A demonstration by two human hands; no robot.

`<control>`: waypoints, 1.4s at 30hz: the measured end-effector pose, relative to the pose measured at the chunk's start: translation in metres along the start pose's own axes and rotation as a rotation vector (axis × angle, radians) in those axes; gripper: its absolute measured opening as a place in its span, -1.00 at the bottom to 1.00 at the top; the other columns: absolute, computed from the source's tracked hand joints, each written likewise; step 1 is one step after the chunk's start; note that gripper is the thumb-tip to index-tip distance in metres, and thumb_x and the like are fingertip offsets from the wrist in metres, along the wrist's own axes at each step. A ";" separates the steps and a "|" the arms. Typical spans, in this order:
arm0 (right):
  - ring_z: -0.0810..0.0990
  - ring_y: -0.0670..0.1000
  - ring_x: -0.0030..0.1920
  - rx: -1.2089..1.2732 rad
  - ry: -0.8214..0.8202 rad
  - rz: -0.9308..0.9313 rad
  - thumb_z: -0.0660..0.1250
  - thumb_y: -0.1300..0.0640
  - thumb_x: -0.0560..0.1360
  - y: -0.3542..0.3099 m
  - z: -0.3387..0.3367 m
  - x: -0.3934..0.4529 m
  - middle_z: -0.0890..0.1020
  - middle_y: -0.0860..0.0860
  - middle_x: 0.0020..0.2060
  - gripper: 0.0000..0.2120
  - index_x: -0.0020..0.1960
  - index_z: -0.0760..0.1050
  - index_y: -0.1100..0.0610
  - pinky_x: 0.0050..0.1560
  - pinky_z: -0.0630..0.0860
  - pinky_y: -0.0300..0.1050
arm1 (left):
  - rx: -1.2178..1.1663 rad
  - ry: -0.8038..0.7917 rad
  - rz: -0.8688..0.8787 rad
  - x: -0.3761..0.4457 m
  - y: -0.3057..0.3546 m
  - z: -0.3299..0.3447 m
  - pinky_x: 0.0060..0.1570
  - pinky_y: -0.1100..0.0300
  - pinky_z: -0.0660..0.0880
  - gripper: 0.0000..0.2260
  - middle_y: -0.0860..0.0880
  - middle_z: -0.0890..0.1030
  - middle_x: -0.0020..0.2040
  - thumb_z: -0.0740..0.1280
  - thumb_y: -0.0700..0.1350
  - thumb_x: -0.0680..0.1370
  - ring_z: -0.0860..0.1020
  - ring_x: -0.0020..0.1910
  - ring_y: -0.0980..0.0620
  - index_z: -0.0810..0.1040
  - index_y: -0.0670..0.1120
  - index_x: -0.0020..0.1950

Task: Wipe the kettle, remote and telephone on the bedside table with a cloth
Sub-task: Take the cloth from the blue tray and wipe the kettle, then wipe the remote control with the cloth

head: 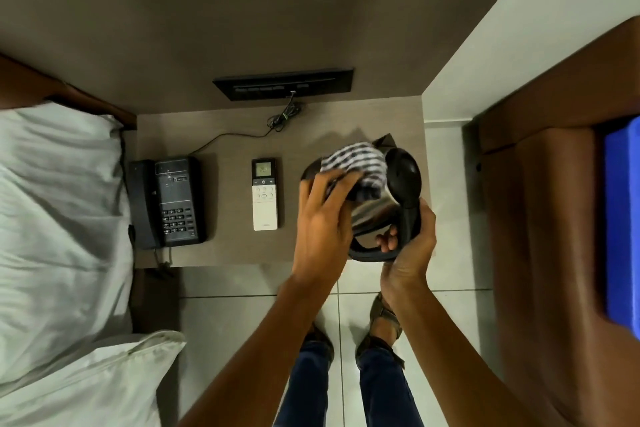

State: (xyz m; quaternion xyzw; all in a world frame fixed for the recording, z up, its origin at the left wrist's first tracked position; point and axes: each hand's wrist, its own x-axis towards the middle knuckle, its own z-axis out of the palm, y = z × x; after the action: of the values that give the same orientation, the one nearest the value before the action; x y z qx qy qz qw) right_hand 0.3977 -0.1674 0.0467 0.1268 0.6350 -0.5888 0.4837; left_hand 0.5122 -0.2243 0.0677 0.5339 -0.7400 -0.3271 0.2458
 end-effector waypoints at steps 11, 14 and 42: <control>0.68 -0.24 -0.39 -0.143 0.138 -0.104 0.31 -0.35 0.56 0.000 0.000 0.007 0.70 -0.18 -0.38 -0.64 -0.21 0.75 -0.20 -0.35 0.60 -0.39 | 0.025 0.233 -0.393 0.015 -0.057 -0.022 0.00 0.36 0.38 -0.74 0.05 0.45 0.16 0.25 -0.26 0.66 0.38 0.10 0.11 0.50 -0.09 0.34; 0.65 -0.14 -0.33 -0.143 0.175 -0.122 0.32 -0.32 0.59 0.006 0.003 0.010 0.67 -0.08 -0.32 -0.60 -0.11 0.72 -0.05 -0.32 0.59 -0.32 | -0.001 0.288 -0.415 0.019 -0.059 -0.029 0.06 0.22 0.47 -0.77 0.03 0.46 0.15 0.25 -0.26 0.66 0.45 0.11 0.03 0.50 -0.13 0.32; 0.58 0.26 0.35 -0.408 0.389 0.199 0.09 -0.04 0.77 0.128 -0.024 -0.022 0.60 0.14 0.20 -0.61 0.47 0.43 0.14 0.39 0.45 0.13 | -0.075 0.394 -0.508 0.000 -0.127 -0.084 0.08 0.32 0.38 -0.75 0.00 0.47 0.15 0.24 -0.25 0.63 0.44 0.13 0.04 0.44 -0.10 0.30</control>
State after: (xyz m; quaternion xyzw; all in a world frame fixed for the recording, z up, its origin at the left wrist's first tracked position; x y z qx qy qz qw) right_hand 0.4916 -0.1025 -0.0205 0.1992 0.8054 -0.3635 0.4237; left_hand 0.6526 -0.2701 0.0288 0.7452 -0.5087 -0.2951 0.3143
